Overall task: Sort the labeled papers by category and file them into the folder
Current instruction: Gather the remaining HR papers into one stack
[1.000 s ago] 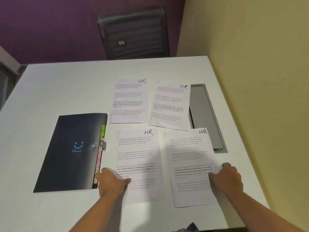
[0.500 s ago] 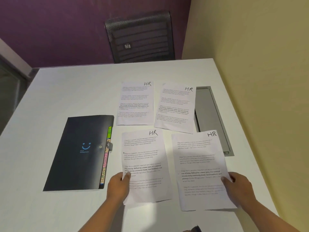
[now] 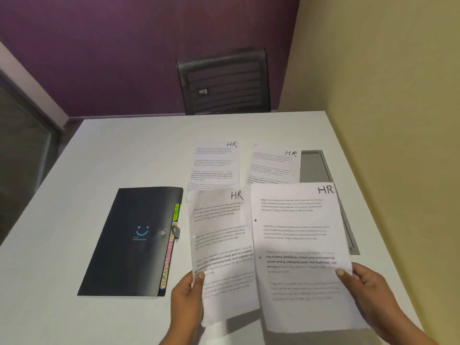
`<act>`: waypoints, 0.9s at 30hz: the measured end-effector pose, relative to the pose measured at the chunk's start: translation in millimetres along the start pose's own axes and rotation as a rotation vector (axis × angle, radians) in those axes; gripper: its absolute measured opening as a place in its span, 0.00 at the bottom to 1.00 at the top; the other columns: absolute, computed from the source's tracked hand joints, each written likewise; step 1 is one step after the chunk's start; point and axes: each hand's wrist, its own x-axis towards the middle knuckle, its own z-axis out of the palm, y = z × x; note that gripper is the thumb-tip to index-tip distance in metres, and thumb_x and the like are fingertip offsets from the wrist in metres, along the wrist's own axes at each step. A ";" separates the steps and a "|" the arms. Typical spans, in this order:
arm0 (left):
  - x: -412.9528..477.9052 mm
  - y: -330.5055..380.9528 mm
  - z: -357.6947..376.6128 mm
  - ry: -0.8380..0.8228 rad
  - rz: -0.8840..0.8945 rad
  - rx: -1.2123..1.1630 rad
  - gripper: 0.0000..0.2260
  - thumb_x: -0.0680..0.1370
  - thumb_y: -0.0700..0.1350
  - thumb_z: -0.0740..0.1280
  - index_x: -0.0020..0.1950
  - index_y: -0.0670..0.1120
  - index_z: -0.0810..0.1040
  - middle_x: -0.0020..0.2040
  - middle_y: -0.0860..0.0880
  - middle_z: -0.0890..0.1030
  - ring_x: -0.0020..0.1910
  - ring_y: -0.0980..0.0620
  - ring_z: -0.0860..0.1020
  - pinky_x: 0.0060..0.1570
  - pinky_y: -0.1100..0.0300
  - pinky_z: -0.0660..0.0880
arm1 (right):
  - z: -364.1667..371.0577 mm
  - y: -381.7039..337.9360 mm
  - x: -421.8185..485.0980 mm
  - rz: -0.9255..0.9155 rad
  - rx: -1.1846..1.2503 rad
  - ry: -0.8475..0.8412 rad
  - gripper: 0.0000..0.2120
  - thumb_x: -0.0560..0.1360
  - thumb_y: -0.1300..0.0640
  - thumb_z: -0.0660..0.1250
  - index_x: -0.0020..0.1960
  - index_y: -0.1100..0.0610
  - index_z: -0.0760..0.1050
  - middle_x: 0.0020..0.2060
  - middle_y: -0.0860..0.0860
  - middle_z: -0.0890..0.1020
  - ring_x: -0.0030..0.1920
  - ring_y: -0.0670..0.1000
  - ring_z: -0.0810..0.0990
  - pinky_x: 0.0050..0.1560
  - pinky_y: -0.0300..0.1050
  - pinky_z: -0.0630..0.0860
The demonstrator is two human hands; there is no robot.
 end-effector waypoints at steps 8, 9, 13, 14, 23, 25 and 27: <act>-14.4 43.7 28.3 -0.224 -0.020 -0.211 0.09 0.81 0.41 0.65 0.57 0.39 0.82 0.48 0.40 0.87 0.43 0.44 0.86 0.34 0.58 0.81 | 66.8 -31.8 2.0 0.080 0.140 -0.300 0.09 0.80 0.63 0.65 0.59 0.63 0.79 0.51 0.59 0.86 0.53 0.60 0.85 0.59 0.62 0.78; -17.3 48.6 29.5 -0.245 -0.024 -0.207 0.10 0.81 0.43 0.65 0.56 0.38 0.82 0.48 0.40 0.86 0.44 0.43 0.86 0.35 0.58 0.81 | 71.0 -32.5 1.9 0.074 0.134 -0.307 0.10 0.80 0.61 0.65 0.57 0.63 0.80 0.51 0.59 0.86 0.53 0.60 0.86 0.60 0.62 0.78; -17.8 54.1 28.3 -0.211 -0.050 -0.182 0.18 0.84 0.53 0.56 0.52 0.47 0.83 0.42 0.50 0.87 0.41 0.52 0.84 0.35 0.62 0.78 | 77.8 -29.4 3.4 0.038 0.041 -0.264 0.09 0.79 0.59 0.66 0.54 0.62 0.83 0.48 0.57 0.87 0.49 0.59 0.87 0.58 0.63 0.79; -15.9 51.7 26.6 -0.206 -0.039 -0.149 0.19 0.84 0.56 0.53 0.53 0.50 0.82 0.42 0.53 0.86 0.42 0.54 0.83 0.36 0.63 0.77 | 78.3 -29.4 2.9 0.049 0.076 -0.262 0.09 0.79 0.62 0.66 0.54 0.64 0.83 0.49 0.59 0.87 0.50 0.61 0.86 0.58 0.65 0.78; -14.9 40.0 17.1 -0.322 0.059 -0.177 0.08 0.79 0.33 0.64 0.55 0.36 0.82 0.47 0.39 0.86 0.42 0.45 0.86 0.34 0.61 0.80 | 76.8 -26.7 -1.2 -0.022 -0.032 -0.221 0.06 0.76 0.66 0.69 0.48 0.61 0.84 0.44 0.57 0.88 0.45 0.57 0.87 0.47 0.54 0.83; -13.6 41.9 17.4 -0.329 0.088 -0.152 0.09 0.79 0.31 0.64 0.54 0.36 0.82 0.45 0.39 0.87 0.41 0.46 0.86 0.34 0.61 0.80 | 76.5 -28.9 -3.1 -0.071 -0.080 -0.198 0.06 0.75 0.67 0.70 0.47 0.59 0.84 0.42 0.53 0.88 0.43 0.54 0.88 0.40 0.45 0.81; -11.7 44.9 18.9 -0.303 0.125 -0.127 0.10 0.78 0.29 0.64 0.51 0.38 0.83 0.44 0.41 0.87 0.41 0.49 0.86 0.35 0.64 0.79 | 77.7 -32.4 -4.3 -0.127 -0.122 -0.181 0.08 0.74 0.67 0.71 0.46 0.56 0.85 0.41 0.49 0.88 0.44 0.52 0.87 0.38 0.40 0.80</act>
